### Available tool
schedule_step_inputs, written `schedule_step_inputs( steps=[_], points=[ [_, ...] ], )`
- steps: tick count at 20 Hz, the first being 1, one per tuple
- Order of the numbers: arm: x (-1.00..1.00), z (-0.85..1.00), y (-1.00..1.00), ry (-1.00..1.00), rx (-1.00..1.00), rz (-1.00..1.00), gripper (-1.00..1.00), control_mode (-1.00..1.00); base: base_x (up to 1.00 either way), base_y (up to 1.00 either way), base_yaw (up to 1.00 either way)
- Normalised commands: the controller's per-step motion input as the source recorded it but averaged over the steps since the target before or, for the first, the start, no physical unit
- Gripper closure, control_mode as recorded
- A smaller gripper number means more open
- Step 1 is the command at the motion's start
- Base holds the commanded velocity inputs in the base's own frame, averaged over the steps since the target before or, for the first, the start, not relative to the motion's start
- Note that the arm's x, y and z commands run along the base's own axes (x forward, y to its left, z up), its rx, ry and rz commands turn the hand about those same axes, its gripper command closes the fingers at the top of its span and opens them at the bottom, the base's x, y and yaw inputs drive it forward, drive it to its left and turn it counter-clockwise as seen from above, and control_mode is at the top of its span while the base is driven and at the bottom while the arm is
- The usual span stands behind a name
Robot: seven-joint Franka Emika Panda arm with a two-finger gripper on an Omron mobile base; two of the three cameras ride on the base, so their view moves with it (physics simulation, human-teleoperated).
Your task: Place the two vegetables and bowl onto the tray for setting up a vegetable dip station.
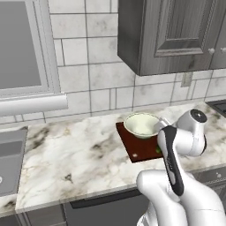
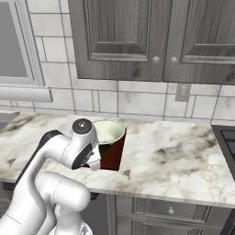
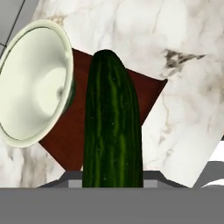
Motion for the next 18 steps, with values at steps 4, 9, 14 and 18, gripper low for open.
schedule_step_inputs(
  steps=[4, 9, 14, 18],
  points=[
    [0.19, -0.25, 0.0, 0.0, 0.0, 0.0, 1.0, -1.0, 0.0, 0.0, 0.0],
    [0.13, -0.24, 0.0, 0.0, 0.0, 0.0, 1.0, -1.0, 0.0, 0.0, 0.0],
    [0.07, -0.26, 0.0, 0.0, 0.0, 0.0, 1.0, -1.0, 0.0, 0.0, 0.0],
    [0.02, -0.27, 0.0, 0.0, 0.0, 0.0, 1.0, -1.0, 0.0, 0.0, 0.0]
  ],
)
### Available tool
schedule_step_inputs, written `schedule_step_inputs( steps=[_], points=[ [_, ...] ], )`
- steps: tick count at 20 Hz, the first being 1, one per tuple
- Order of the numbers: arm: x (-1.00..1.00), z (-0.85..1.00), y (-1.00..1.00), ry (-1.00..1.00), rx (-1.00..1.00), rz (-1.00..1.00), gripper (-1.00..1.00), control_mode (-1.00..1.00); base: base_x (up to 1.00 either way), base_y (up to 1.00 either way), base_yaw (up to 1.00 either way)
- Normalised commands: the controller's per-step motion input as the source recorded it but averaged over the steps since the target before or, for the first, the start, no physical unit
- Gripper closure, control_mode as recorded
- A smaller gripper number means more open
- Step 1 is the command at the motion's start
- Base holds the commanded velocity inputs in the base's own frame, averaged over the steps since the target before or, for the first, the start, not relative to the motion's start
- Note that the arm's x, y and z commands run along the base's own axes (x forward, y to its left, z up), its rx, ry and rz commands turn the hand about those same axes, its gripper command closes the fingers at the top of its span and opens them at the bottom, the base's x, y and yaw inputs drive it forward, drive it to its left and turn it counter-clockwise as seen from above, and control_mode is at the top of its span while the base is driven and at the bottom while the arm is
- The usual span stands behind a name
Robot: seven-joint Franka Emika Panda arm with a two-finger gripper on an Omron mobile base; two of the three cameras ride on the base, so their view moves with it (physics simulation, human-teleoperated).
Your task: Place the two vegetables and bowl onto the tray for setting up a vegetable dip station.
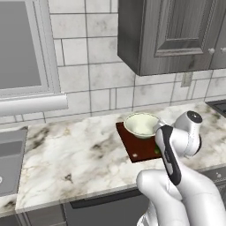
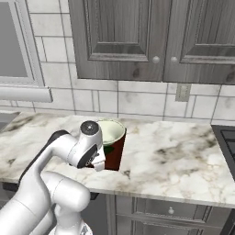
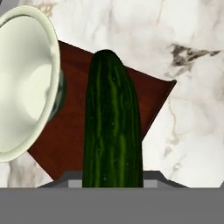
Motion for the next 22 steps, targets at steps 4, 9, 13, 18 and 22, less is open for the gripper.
schedule_step_inputs(
  steps=[4, 9, 13, 18, 22],
  points=[
    [0.18, -0.26, 0.0, 0.0, 0.0, 0.0, 1.0, -1.0, 0.0, 0.0, 0.0],
    [0.26, -0.24, 0.0, 0.0, 0.0, 0.0, 1.0, -1.0, 0.0, 0.0, 0.0],
    [0.21, -0.24, 0.0, 0.0, 0.0, 0.0, 1.0, -1.0, 0.0, 0.0, 0.0],
    [0.15, -0.25, 0.0, 0.0, 0.0, 0.0, 1.0, -1.0, 0.0, 0.0, 0.0],
    [0.13, -0.24, 0.0, 0.0, 0.0, 0.0, 1.0, -1.0, 0.0, 0.0, 0.0]
  ],
)
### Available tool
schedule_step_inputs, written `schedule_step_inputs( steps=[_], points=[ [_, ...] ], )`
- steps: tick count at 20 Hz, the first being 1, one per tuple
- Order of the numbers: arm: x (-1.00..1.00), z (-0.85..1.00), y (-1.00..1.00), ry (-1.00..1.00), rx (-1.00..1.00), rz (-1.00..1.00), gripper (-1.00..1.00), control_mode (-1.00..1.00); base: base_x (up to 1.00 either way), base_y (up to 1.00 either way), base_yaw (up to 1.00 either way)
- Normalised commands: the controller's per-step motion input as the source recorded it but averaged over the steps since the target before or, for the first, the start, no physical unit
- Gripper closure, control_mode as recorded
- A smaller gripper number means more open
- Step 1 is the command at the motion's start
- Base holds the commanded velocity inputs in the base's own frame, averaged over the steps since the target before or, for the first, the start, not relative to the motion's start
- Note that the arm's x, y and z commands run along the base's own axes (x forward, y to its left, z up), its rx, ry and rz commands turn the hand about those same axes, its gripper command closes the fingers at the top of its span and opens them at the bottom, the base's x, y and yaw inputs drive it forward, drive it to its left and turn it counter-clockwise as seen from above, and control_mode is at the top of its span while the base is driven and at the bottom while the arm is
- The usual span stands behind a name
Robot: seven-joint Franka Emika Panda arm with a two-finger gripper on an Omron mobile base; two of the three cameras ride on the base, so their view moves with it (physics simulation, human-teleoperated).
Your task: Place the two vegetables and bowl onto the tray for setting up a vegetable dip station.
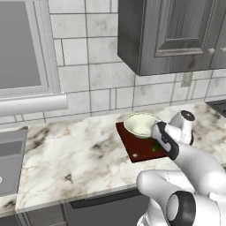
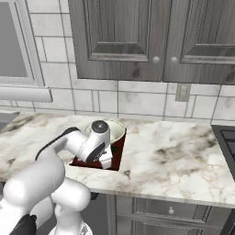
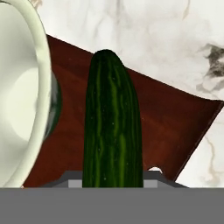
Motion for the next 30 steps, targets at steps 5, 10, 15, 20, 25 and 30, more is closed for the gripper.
schedule_step_inputs(
  steps=[5, 10, 15, 20, 25, 30],
  points=[
    [0.11, -0.24, 0.0, 0.0, 0.0, 0.0, 1.0, -1.0, 0.0, 0.0, 0.0],
    [0.11, -0.26, 0.0, 0.0, 0.0, 0.0, 1.0, -1.0, 0.0, 0.0, 0.0],
    [0.05, -0.2, 0.0, 0.0, 0.0, 0.0, 1.0, -1.0, 0.0, 0.0, 0.0],
    [0.0, -0.15, 0.0, 0.0, 0.0, 0.0, -1.0, -1.0, 0.0, 0.0, 0.0],
    [0.01, -0.12, 0.0, 0.0, 0.0, 0.0, -1.0, -1.0, 0.0, 0.0, 0.0],
    [0.03, -0.08, 0.0, 0.0, 0.0, 0.0, -1.0, -1.0, 0.0, 0.0, 0.0]
  ],
)
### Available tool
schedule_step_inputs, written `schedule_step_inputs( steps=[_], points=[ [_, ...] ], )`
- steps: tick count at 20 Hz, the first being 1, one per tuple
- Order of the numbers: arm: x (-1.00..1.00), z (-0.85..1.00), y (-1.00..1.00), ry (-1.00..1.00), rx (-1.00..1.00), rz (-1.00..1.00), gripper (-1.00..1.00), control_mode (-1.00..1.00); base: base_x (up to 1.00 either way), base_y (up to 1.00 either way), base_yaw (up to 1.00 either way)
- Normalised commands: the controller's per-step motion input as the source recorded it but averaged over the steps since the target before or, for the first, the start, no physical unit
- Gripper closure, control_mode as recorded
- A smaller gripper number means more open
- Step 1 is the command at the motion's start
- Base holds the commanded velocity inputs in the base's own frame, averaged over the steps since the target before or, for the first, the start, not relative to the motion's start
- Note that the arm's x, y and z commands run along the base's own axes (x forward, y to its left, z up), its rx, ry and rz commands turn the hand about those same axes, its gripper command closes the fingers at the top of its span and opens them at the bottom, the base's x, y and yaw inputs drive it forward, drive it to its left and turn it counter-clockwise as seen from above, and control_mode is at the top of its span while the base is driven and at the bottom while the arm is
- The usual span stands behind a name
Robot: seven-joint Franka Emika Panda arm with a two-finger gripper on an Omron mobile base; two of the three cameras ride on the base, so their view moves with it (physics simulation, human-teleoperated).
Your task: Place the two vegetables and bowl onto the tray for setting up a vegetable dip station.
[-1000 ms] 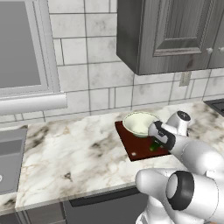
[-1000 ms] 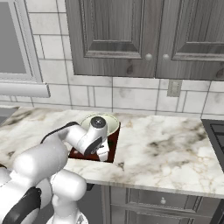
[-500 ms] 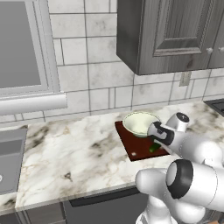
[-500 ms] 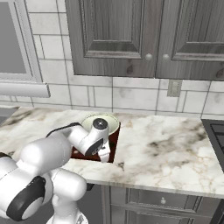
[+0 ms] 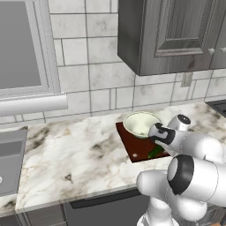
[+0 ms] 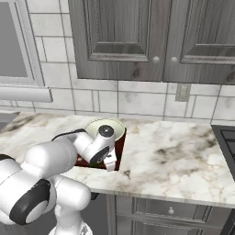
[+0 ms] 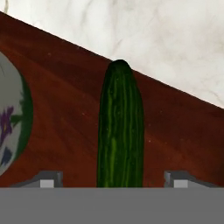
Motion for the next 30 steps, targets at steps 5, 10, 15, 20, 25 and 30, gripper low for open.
schedule_step_inputs(
  steps=[5, 10, 15, 20, 25, 30],
  points=[
    [0.0, 0.0, 0.0, 0.0, 0.0, 0.0, -1.0, -1.0, 0.0, 0.0, 0.0],
    [-0.27, 0.15, -0.08, 0.0, 0.0, 0.0, -1.0, -1.0, 0.0, 0.0, 0.0],
    [-0.53, 0.34, -0.01, 0.0, 0.0, -0.05, -1.0, -1.0, 0.0, 0.0, 0.0],
    [-0.46, 0.44, 0.0, 0.03, 0.0, -0.06, -1.0, -1.0, 0.0, 0.0, 0.0],
    [-0.47, 0.46, 0.0, 0.08, -0.01, -0.07, -1.0, -1.0, 0.0, 0.0, 0.0],
    [-0.47, 0.51, -0.03, 0.1, -0.01, -0.04, -1.0, -1.0, 0.0, 0.0, 0.0]
  ],
)
